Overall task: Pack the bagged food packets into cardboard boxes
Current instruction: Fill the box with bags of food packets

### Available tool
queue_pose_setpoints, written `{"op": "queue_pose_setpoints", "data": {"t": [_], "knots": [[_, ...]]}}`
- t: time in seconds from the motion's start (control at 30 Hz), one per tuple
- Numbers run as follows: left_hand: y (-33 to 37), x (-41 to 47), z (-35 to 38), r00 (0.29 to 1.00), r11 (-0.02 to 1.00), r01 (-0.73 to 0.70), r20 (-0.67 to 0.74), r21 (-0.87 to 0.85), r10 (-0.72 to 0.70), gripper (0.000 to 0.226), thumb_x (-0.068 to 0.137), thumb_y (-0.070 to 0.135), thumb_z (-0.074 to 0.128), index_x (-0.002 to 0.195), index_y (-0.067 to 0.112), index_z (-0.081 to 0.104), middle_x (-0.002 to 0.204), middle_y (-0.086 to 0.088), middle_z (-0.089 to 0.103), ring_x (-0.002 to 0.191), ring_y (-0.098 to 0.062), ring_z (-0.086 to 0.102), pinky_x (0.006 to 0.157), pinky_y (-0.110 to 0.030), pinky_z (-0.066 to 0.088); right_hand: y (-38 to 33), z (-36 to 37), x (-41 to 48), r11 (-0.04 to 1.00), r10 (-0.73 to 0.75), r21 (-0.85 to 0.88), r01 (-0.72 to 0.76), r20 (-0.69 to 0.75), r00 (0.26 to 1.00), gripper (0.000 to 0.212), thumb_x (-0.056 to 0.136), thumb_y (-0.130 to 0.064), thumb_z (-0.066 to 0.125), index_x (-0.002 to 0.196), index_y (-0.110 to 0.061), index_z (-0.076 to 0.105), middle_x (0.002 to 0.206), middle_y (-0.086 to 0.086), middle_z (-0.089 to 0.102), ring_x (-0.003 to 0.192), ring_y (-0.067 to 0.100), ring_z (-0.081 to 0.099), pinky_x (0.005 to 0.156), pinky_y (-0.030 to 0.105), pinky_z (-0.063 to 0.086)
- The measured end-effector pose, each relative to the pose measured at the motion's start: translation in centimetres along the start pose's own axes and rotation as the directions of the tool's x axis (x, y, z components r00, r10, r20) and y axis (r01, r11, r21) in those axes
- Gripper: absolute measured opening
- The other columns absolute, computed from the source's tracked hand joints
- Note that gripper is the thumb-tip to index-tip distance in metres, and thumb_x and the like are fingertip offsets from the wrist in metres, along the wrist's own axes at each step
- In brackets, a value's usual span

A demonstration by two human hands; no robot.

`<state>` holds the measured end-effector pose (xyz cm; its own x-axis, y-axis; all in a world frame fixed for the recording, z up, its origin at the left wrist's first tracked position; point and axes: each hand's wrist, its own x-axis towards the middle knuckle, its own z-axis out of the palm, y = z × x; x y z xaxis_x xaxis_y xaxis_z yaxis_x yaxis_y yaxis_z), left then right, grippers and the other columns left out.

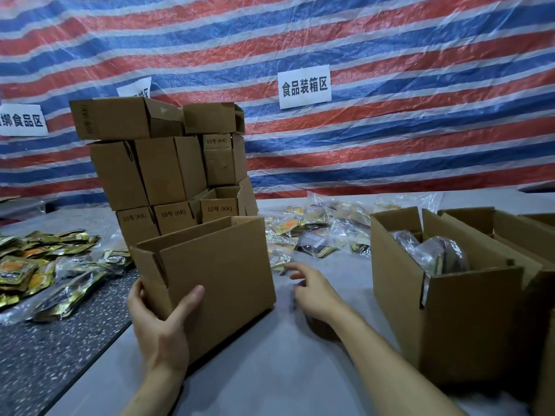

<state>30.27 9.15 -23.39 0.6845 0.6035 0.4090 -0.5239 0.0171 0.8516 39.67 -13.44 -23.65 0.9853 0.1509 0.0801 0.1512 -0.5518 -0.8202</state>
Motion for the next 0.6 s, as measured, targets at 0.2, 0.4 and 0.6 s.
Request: {"op": "queue_pose_setpoints", "data": {"t": [0.2,0.4,0.6], "knots": [[-0.5,0.6,0.0,0.993,0.995,0.079,-0.079,-0.061,-0.083,0.096,0.059,0.029,0.081,0.145,0.015,0.042,0.127,-0.01,0.062,0.115,-0.034,0.064,0.094,-0.05,0.054,-0.5,1.0,0.7,0.947,0.021,-0.321,0.025,0.138,0.99,0.069,0.088,-0.03,0.044,0.146,-0.062,0.028,0.144,0.002,0.055,0.141,0.024,0.035,0.095,0.035,0.021],[-0.5,0.2,0.2,0.995,0.994,0.1,-0.016,-0.053,-0.101,0.113,0.042,0.046,0.084,0.145,0.021,0.043,0.131,-0.011,0.06,0.113,-0.033,0.064,0.096,-0.057,0.053,-2.3,1.5,0.7,0.923,0.107,0.348,-0.164,0.175,0.979,0.046,0.091,-0.005,0.043,0.122,-0.028,0.069,0.106,0.015,0.075,0.086,0.033,0.06,0.079,0.05,0.053],[-0.9,0.2,0.0,0.993,0.995,0.097,0.066,-0.038,-0.094,0.112,0.039,0.051,0.083,0.142,0.028,0.045,0.128,-0.005,0.061,0.11,-0.029,0.064,0.08,-0.043,0.055,-2.1,0.6,0.9,0.806,0.142,0.549,-0.222,0.184,0.973,0.048,0.105,-0.017,0.039,0.073,-0.015,0.075,0.062,-0.01,0.071,0.048,0.0,0.063,0.045,0.015,0.045]]}}
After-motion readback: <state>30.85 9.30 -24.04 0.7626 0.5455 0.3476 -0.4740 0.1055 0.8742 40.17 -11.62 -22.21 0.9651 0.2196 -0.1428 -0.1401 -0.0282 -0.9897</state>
